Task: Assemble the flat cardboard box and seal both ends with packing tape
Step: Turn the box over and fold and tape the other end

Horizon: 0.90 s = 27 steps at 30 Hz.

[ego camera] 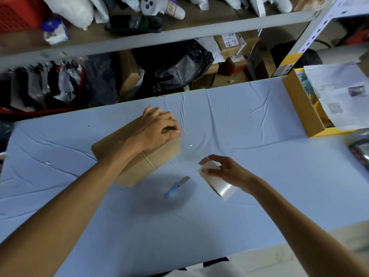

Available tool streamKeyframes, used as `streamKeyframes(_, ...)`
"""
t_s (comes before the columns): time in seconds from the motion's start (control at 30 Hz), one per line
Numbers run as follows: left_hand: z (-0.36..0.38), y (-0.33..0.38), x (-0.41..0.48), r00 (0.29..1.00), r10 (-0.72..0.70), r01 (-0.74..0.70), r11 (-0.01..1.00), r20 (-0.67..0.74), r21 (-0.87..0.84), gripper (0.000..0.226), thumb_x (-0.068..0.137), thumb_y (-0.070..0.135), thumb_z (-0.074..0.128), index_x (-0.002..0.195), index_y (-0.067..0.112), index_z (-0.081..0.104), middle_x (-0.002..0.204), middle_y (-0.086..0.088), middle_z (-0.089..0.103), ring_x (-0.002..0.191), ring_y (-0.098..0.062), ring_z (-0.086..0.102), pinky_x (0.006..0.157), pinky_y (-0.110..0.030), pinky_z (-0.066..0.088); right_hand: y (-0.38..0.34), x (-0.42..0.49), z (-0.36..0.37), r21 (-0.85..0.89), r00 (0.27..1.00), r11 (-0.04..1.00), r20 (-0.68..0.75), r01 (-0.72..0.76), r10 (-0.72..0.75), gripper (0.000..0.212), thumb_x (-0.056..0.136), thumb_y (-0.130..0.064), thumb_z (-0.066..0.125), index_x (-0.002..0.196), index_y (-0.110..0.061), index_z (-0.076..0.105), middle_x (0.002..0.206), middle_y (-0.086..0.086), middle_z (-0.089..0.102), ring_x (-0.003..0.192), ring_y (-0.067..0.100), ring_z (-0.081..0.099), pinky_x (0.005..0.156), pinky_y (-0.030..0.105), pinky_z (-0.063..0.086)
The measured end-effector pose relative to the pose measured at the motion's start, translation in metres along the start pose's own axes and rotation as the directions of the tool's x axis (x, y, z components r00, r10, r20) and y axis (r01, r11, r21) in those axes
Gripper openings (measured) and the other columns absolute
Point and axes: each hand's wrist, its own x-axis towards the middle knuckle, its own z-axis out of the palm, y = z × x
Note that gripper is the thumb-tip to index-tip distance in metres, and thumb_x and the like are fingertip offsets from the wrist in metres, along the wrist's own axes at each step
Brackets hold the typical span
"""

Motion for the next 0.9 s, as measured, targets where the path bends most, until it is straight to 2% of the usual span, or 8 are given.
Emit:
streamKeyframes(0.13, 0.002, 0.0, 0.001, 1.0, 0.004, -0.004, 1.0, -0.009, 0.014, 0.05, 0.08, 0.061, 0.03, 0.09, 0.034, 0.07, 0.093, 0.02, 0.049, 0.099, -0.005, 0.04, 0.108, -0.042, 0.019, 0.008, 0.002, -0.002, -0.027, 0.997, 0.997, 0.013, -0.075, 0.076, 0.022, 0.088, -0.031, 0.065, 0.108, -0.023, 0.068, 0.098, -0.005, 0.069, 0.076, -0.005, 0.063, 0.066, 0.008, 0.043)
streamKeyframes(0.23, 0.006, 0.004, 0.0, 0.999, 0.037, -0.036, 0.999, -0.006, 0.031, 0.051, 0.082, 0.059, 0.033, 0.092, 0.028, 0.072, 0.095, 0.017, 0.051, 0.101, -0.008, 0.043, 0.109, -0.043, 0.019, 0.016, 0.016, -0.001, -0.1, 0.986, 0.983, -0.078, -0.152, 0.144, 0.031, 0.076, -0.044, 0.074, 0.1, -0.024, 0.071, 0.097, 0.001, 0.07, 0.094, 0.015, 0.065, 0.08, 0.024, 0.044)
streamKeyframes(0.37, 0.008, 0.005, 0.0, 0.999, 0.026, -0.025, 1.0, -0.035, 0.011, 0.046, 0.082, 0.057, 0.04, 0.091, 0.027, 0.073, 0.096, 0.012, 0.057, 0.1, -0.009, 0.044, 0.108, -0.042, 0.019, 0.024, 0.024, 0.004, -0.31, 0.943, 0.915, -0.286, -0.257, 0.168, 0.037, 0.072, -0.061, 0.068, 0.091, -0.029, 0.068, 0.083, -0.003, 0.062, 0.084, 0.02, 0.058, 0.072, 0.031, 0.042)
streamKeyframes(0.5, 0.007, 0.005, 0.001, 0.998, 0.017, -0.019, 0.999, -0.061, -0.036, 0.022, 0.085, 0.041, 0.056, 0.09, 0.029, 0.074, 0.091, 0.014, 0.057, 0.099, -0.011, 0.047, 0.102, -0.035, 0.021, 0.023, 0.019, 0.01, -0.14, 0.967, 0.987, -0.251, -0.079, 0.042, 0.008, 0.083, -0.034, 0.068, 0.08, -0.027, 0.072, 0.08, -0.008, 0.067, 0.078, 0.01, 0.06, 0.071, 0.022, 0.043)
streamKeyframes(0.57, 0.006, 0.001, -0.001, 0.995, -0.003, -0.007, 0.995, -0.101, -0.097, 0.011, 0.084, 0.035, 0.064, 0.087, 0.027, 0.071, 0.087, 0.018, 0.055, 0.094, -0.007, 0.046, 0.101, -0.033, 0.022, 0.02, 0.016, 0.012, -0.087, 0.977, 0.995, -0.211, -0.048, 0.029, 0.009, 0.087, -0.023, 0.066, 0.083, -0.023, 0.074, 0.077, -0.009, 0.068, 0.07, 0.005, 0.058, 0.062, 0.014, 0.041)
streamKeyframes(0.73, 0.003, 0.0, 0.001, 0.991, -0.067, 0.049, 0.987, -0.113, -0.152, 0.007, 0.08, 0.029, 0.072, 0.08, 0.022, 0.07, 0.08, 0.016, 0.058, 0.09, -0.012, 0.051, 0.103, -0.037, 0.026, 0.018, 0.007, 0.011, 0.05, 0.996, 0.998, -0.089, -0.026, 0.03, 0.016, 0.093, -0.026, 0.059, 0.096, -0.02, 0.074, 0.092, -0.001, 0.07, 0.078, 0.011, 0.06, 0.063, 0.019, 0.043)
streamKeyframes(0.83, 0.0, 0.002, 0.0, 0.992, -0.089, 0.076, 0.987, -0.086, -0.145, 0.009, 0.082, 0.027, 0.071, 0.086, 0.019, 0.073, 0.094, 0.006, 0.068, 0.107, -0.016, 0.054, 0.116, -0.046, 0.011, 0.019, 0.005, 0.012, 0.079, 0.998, 0.997, -0.06, -0.025, 0.03, 0.017, 0.095, -0.028, 0.056, 0.097, -0.022, 0.072, 0.092, -0.002, 0.069, 0.078, 0.014, 0.061, 0.065, 0.022, 0.044)
streamKeyframes(0.9, -0.001, 0.006, -0.001, 0.992, -0.07, 0.063, 0.995, -0.101, -0.072, 0.011, 0.082, 0.023, 0.07, 0.092, 0.019, 0.074, 0.105, -0.001, 0.069, 0.127, -0.017, 0.047, 0.116, -0.046, 0.0, 0.016, 0.006, 0.015, 0.037, 0.995, 0.999, -0.092, -0.021, 0.024, 0.017, 0.093, -0.029, 0.059, 0.096, -0.018, 0.071, 0.089, -0.004, 0.068, 0.074, 0.008, 0.06, 0.063, 0.015, 0.045)
